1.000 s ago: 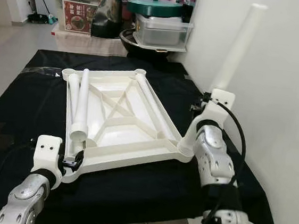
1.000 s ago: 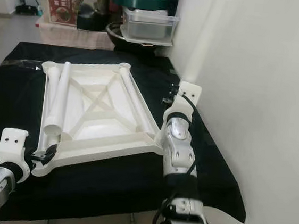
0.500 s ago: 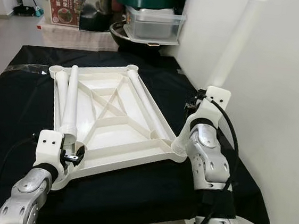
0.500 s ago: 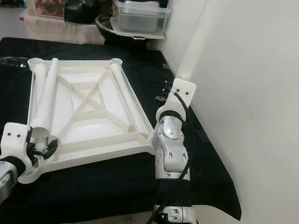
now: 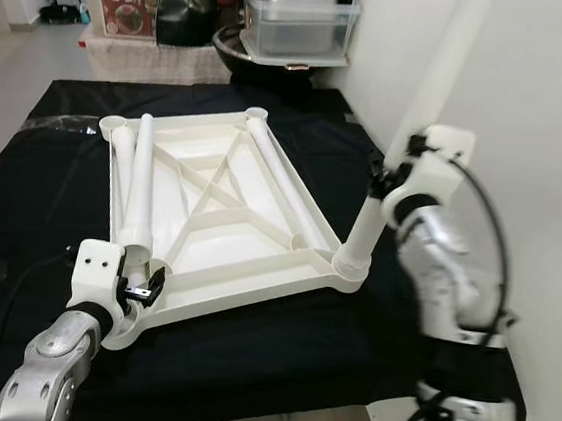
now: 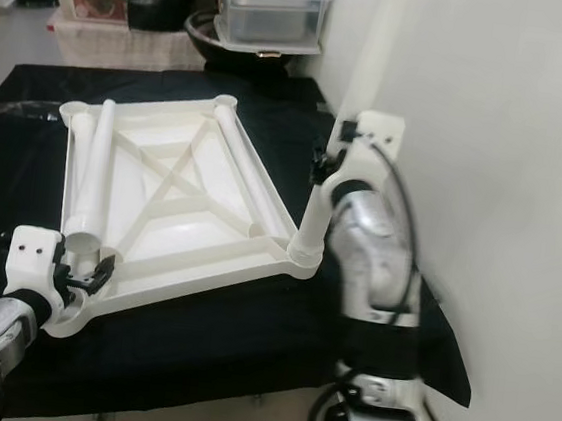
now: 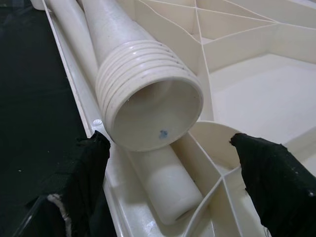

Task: Building children table

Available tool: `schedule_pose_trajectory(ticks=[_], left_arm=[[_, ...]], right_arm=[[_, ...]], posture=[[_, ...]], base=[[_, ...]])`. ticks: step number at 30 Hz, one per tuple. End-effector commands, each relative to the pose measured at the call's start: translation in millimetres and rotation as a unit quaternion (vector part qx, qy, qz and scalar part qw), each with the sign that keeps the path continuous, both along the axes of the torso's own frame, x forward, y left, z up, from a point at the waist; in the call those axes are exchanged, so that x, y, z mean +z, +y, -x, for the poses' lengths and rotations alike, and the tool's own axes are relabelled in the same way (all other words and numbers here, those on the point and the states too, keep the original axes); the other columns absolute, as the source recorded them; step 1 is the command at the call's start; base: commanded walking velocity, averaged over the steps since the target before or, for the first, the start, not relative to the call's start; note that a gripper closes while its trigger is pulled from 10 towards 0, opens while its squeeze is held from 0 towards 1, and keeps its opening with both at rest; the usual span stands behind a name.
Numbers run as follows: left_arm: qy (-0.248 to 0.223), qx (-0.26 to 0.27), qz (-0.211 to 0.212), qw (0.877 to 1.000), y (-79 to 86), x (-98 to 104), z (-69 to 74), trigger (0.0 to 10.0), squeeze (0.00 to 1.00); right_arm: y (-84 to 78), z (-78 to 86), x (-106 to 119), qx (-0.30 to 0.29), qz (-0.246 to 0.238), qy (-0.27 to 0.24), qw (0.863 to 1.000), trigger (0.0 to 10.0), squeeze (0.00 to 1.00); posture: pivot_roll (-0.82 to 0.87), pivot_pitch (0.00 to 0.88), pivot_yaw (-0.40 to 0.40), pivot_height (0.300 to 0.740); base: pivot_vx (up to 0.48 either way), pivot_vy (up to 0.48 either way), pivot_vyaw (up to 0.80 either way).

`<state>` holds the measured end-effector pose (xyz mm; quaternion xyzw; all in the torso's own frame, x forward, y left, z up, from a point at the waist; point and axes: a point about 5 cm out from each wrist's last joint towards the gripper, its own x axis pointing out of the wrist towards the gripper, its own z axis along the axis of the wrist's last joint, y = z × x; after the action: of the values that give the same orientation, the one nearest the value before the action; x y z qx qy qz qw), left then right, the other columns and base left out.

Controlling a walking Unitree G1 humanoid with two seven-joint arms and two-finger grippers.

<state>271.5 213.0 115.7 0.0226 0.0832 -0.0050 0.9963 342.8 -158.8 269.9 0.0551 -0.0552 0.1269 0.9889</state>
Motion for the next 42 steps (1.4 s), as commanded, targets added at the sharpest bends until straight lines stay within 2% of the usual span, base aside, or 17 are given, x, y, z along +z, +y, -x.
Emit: schedule_pose_trajectory(ticks=[1, 4, 7, 8, 9, 11, 22, 25, 26, 27, 31, 33, 35, 36, 37, 41, 42], left_arm=[[0.021, -0.002, 0.000, 1.000, 0.2, -9, 1.5, 10.0, 0.00], [0.022, -0.007, 0.002, 1.000, -1.9, -11, 0.3, 10.0, 0.00], [0.022, -0.009, 0.003, 1.000, -2.9, -11, -1.0, 10.0, 0.00], [0.021, -0.010, 0.003, 1.000, -3.5, -11, -2.0, 10.0, 0.00], [0.021, -0.010, 0.003, 1.000, -3.5, -11, -2.0, 10.0, 0.00], [0.017, -0.012, 0.004, 1.000, -3.5, -9, -3.8, 10.0, 0.00], [0.016, -0.012, 0.005, 1.000, -3.4, -10, 0.0, 10.0, 0.00], [0.018, -0.013, 0.005, 1.000, -3.9, -11, 2.3, 10.0, 0.00], [0.019, -0.013, 0.004, 1.000, -3.8, -12, 3.1, 10.0, 0.00], [0.019, -0.013, 0.004, 1.000, -3.8, -12, 3.1, 10.0, 0.00], [0.021, -0.012, 0.005, 1.000, -4.4, -13, 4.8, 10.0, 0.00], [0.024, -0.015, 0.007, 1.000, -7.3, -14, 5.5, 10.0, 0.00], [0.024, -0.015, 0.007, 1.000, -7.3, -14, 5.5, 10.0, 0.00], [0.026, -0.018, 0.009, 0.999, -9.4, -15, 5.2, 10.0, 0.00], [0.024, -0.033, 0.010, 0.999, -16.2, -12, 1.8, 10.0, 0.00], [0.021, -0.045, 0.010, 0.999, -20.0, -10, -0.3, 10.0, 0.00], [0.017, -0.055, 0.009, 0.998, -22.1, -9, -0.8, 10.0, 0.00]], right_arm=[[3.0, 6.0, 8, 0.076, -0.003, -0.016, 0.997, 10.0, 0.00], [-2.0, 12.2, 7, 0.211, 0.016, -0.021, 0.977, 10.0, 0.00], [-8.5, 8.8, 3, 0.249, 0.036, -0.017, 0.968, 10.0, 0.00], [-11.8, 2.3, -1, 0.250, 0.061, -0.013, 0.966, 6.6, 0.00], [-11.8, 2.3, -1, 0.250, 0.061, -0.013, 0.966, 6.6, 0.00], [-17.5, -18.7, -9, 0.237, 0.097, 0.005, 0.967, 0.0, 0.00], [-16.1, -38.3, -29, 0.221, 0.121, 0.035, 0.967, 0.0, 0.00], [-23.3, -44.5, -39, 0.133, 0.117, 0.058, 0.982, 0.0, 0.00], [-35.3, -48.5, -43, 0.017, 0.096, 0.075, 0.992, 0.0, 0.00], [-35.3, -48.5, -43, 0.017, 0.096, 0.075, 0.992, 0.0, 0.00], [-50.7, -40.2, -56, -0.187, 0.030, 0.095, 0.977, 0.0, 0.00], [-19.9, -24.3, -69, -0.220, -0.025, 0.109, 0.969, 0.0, 0.00], [-19.9, -24.3, -69, -0.220, -0.025, 0.109, 0.969, 0.0, 0.00], [-1.7, -19.1, -73, -0.214, -0.040, 0.119, 0.969, 0.0, 0.00], [43.1, -14.6, -74, -0.142, -0.049, 0.132, 0.980, 10.0, 0.00], [63.6, -12.6, -71, -0.076, -0.042, 0.128, 0.988, 10.0, 0.00], [63.2, -12.0, -67, -0.063, -0.052, 0.116, 0.990, 10.0, 1.00]], posture=[[-0.01, 0.000, -0.027, 0.740], [0.00, 0.000, -0.026, 0.740], [0.00, 0.000, -0.024, 0.740], [0.01, 0.000, -0.029, 0.740], [0.01, 0.000, -0.029, 0.740], [0.02, 0.000, -0.036, 0.740], [0.04, 0.000, -0.053, 0.740], [0.04, 0.000, -0.061, 0.740], [0.04, 0.000, -0.062, 0.740], [0.04, 0.000, -0.062, 0.740], [0.04, 0.000, -0.064, 0.740], [0.04, 0.000, -0.044, 0.740], [0.04, 0.000, -0.044, 0.740], [0.04, 0.000, -0.044, 0.740], [0.03, 0.000, -0.032, 0.740], [0.03, 0.000, -0.034, 0.740], [0.03, 0.000, -0.034, 0.740]], base=[[0.000, 0.000, 0.00], [0.000, 0.000, 0.00], [0.000, 0.000, 0.00], [0.000, 0.000, 0.00], [0.000, 0.000, 0.00], [0.000, 0.000, 0.00], [0.000, 0.000, 0.00], [0.000, 0.000, 0.00], [0.000, 0.000, 0.00], [0.000, 0.000, 0.00], [0.000, 0.000, 0.00], [0.000, 0.000, 0.00], [0.000, 0.000, 0.00], [0.000, 0.000, 0.00], [0.000, 0.000, 0.00], [0.000, 0.000, 0.00], [0.000, 0.000, 0.00]])
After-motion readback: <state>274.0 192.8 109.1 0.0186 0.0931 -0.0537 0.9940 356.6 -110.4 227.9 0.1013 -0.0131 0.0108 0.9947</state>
